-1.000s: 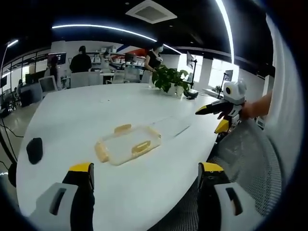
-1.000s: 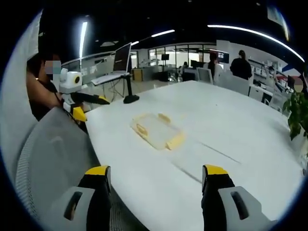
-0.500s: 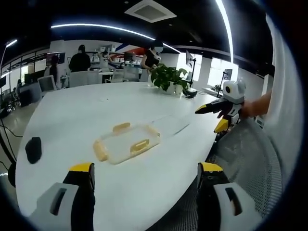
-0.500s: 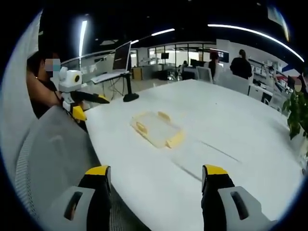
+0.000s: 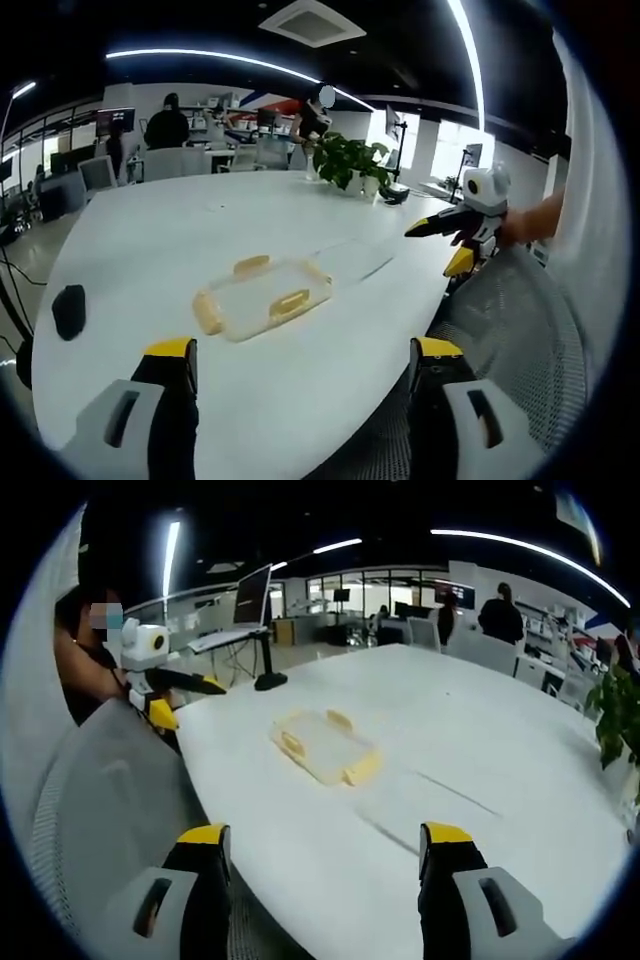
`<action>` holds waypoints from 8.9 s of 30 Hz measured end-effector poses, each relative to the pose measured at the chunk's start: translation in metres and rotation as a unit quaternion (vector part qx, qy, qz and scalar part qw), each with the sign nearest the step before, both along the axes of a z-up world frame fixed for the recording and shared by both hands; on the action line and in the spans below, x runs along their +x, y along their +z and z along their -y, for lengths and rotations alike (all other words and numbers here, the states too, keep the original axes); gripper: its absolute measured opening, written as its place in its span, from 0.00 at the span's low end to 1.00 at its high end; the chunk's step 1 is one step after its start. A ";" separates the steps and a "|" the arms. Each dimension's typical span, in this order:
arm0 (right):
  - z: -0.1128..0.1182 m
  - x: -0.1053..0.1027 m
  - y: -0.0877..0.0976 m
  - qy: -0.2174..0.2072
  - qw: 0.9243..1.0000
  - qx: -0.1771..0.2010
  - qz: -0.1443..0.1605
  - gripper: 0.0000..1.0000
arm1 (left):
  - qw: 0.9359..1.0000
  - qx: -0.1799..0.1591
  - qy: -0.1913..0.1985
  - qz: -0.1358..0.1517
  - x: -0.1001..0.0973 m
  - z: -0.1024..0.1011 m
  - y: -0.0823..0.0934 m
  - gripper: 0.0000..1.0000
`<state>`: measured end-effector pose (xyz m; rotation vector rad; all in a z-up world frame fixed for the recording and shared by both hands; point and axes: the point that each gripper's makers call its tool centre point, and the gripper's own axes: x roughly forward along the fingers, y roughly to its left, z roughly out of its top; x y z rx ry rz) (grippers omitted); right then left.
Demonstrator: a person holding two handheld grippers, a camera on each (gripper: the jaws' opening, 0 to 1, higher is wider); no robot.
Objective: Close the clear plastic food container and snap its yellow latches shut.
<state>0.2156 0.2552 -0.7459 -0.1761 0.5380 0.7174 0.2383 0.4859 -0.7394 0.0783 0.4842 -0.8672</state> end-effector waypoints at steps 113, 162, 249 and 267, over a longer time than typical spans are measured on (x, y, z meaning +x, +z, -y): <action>-0.058 0.119 -0.039 0.270 0.944 -0.180 -0.056 0.73 | 0.956 0.184 -0.229 0.021 0.117 0.002 -0.053 0.85; -0.059 0.143 -0.089 0.362 0.877 -0.290 -0.127 0.59 | 0.878 0.287 -0.383 -0.018 0.144 0.011 -0.090 0.63; -0.050 0.149 -0.091 0.381 0.844 -0.347 -0.150 0.40 | 0.878 0.281 -0.388 -0.019 0.141 0.016 -0.091 0.39; -0.054 0.148 -0.090 0.368 0.859 -0.324 -0.147 0.41 | 0.878 0.279 -0.390 -0.017 0.141 0.016 -0.090 0.40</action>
